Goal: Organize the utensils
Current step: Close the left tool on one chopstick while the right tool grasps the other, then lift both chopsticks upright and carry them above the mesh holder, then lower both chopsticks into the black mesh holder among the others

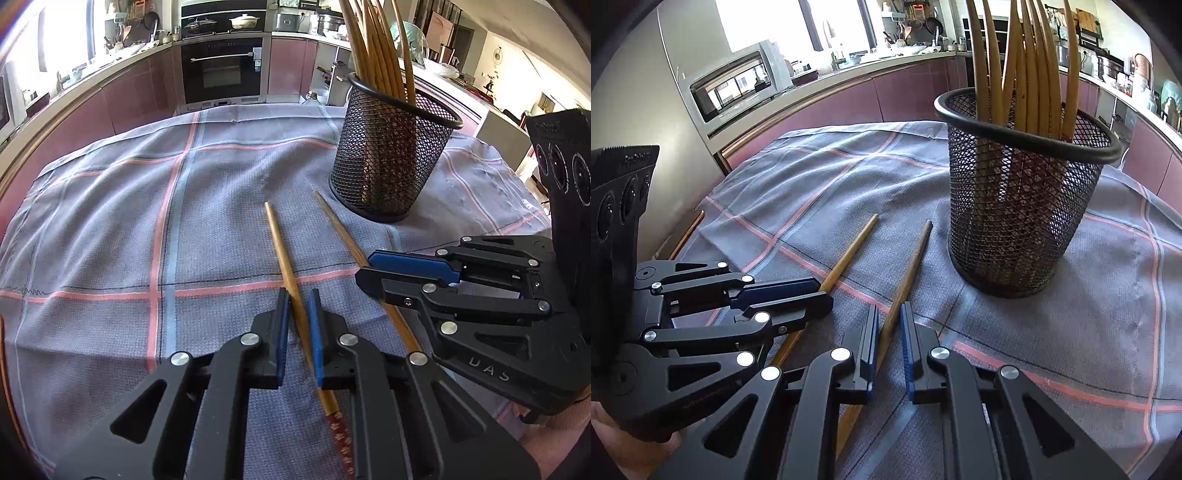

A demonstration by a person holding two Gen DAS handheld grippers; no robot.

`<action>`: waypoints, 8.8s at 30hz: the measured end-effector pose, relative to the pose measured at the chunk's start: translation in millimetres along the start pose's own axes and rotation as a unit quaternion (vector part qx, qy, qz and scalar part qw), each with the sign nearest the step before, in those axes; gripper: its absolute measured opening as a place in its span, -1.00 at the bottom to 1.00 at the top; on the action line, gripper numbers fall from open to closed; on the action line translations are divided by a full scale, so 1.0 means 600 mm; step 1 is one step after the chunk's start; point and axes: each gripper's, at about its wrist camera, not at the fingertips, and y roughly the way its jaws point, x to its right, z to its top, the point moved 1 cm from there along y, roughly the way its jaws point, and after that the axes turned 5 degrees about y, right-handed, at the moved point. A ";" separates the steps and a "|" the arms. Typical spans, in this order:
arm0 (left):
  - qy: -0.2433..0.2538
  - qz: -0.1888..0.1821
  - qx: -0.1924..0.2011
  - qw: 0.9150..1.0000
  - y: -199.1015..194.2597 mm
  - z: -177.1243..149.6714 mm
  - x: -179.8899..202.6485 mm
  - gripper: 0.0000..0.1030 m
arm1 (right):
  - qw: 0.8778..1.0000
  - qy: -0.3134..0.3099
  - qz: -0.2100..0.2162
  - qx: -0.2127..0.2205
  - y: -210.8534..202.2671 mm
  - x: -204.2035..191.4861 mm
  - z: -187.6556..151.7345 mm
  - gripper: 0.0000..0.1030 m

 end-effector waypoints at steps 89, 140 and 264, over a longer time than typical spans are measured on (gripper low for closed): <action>-0.050 -0.045 0.083 0.994 -0.123 0.029 -0.026 -0.86 | 0.998 -0.065 -0.002 -0.021 0.021 -0.033 0.022 -0.89; -0.017 -0.068 0.135 0.988 -0.179 0.081 0.021 -0.85 | 0.979 -0.003 0.042 0.198 -0.236 0.044 0.045 -0.90; 0.035 -0.040 0.184 0.982 -0.192 0.258 0.070 -0.85 | 0.972 0.005 0.017 0.233 -0.235 0.086 0.178 -0.90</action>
